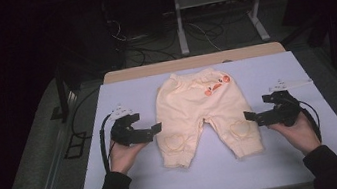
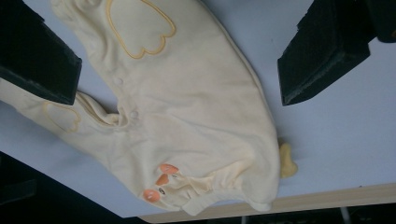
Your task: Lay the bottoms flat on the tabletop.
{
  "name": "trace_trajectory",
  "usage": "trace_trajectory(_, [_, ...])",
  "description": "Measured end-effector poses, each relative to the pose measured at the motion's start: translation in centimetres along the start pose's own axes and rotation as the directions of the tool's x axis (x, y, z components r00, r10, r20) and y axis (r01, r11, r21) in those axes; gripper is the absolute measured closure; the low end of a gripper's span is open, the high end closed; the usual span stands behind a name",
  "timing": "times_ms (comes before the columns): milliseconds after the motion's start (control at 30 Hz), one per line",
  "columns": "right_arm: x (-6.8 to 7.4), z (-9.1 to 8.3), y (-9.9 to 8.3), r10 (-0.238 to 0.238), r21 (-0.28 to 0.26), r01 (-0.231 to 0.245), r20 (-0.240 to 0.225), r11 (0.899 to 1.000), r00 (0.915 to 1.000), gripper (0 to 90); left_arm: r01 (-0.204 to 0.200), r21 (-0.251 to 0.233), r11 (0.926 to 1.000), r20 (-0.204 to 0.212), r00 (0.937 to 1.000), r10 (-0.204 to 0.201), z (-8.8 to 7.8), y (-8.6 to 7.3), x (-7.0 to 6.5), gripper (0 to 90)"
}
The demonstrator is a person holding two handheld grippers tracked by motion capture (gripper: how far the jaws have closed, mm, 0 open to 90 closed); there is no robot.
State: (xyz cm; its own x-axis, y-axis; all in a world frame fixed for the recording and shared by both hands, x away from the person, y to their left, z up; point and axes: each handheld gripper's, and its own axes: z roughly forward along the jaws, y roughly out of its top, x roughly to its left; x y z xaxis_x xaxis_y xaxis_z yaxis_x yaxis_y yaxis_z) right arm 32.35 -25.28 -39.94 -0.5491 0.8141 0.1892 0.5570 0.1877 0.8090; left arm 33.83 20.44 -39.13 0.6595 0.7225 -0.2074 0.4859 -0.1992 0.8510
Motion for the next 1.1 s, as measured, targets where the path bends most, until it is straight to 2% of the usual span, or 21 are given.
trace_trajectory(233, [0.8, -1.5, -1.8, -0.008, -0.024, 0.007, -0.004, 1.0, 1.0, 0.0, -0.021, -0.014, 0.9997, 0.015, 0.9997, 0.021, -1.1, -1.2, -1.0, 0.0])
trace_trajectory(333, [1.1, -2.2, -2.5, -0.022, -0.053, 0.021, -0.002, 0.998, 0.9998, 0.0, -0.042, -0.027, 0.9988, 0.014, 0.999, 0.042, -1.6, -1.8, -1.4, 0.0])
trace_trajectory(433, [1.3, -2.7, -3.5, -0.025, -0.072, 0.025, -0.006, 0.997, 0.9997, 0.0, -0.044, -0.035, 0.9984, 0.014, 0.9989, 0.045, -1.8, -2.7, -1.7, 0.0])
trace_trajectory(600, [1.4, -3.3, -4.9, -0.022, -0.067, 0.022, -0.014, 0.998, 0.9997, 0.0, -0.046, -0.041, 0.9981, 0.008, 0.9989, 0.047, -2.2, -4.0, -1.9, 0.0])
trace_trajectory(733, [1.3, -3.6, -5.9, -0.043, -0.05, 0.043, 0.004, 0.998, 0.9991, 0.0, -0.04, -0.046, 0.9982, 0.016, 0.9991, 0.04, -2.6, -4.8, -1.9, 0.0])
trace_trajectory(967, [0.2, -3.7, -6.8, -0.011, -0.026, 0.011, 0.009, 1.0, 0.9999, 0.0, -0.087, -0.015, 0.9961, 0.021, 0.9959, 0.087, -2.5, -5.7, -2.1, 0.0])
trace_trajectory(1100, [-0.2, -3.9, -6.9, -0.013, -0.024, 0.013, 0.016, 1.0, 0.9998, 0.0, -0.089, -0.006, 0.9961, 0.033, 0.9955, 0.089, -2.4, -5.8, -2.2, 0.0])
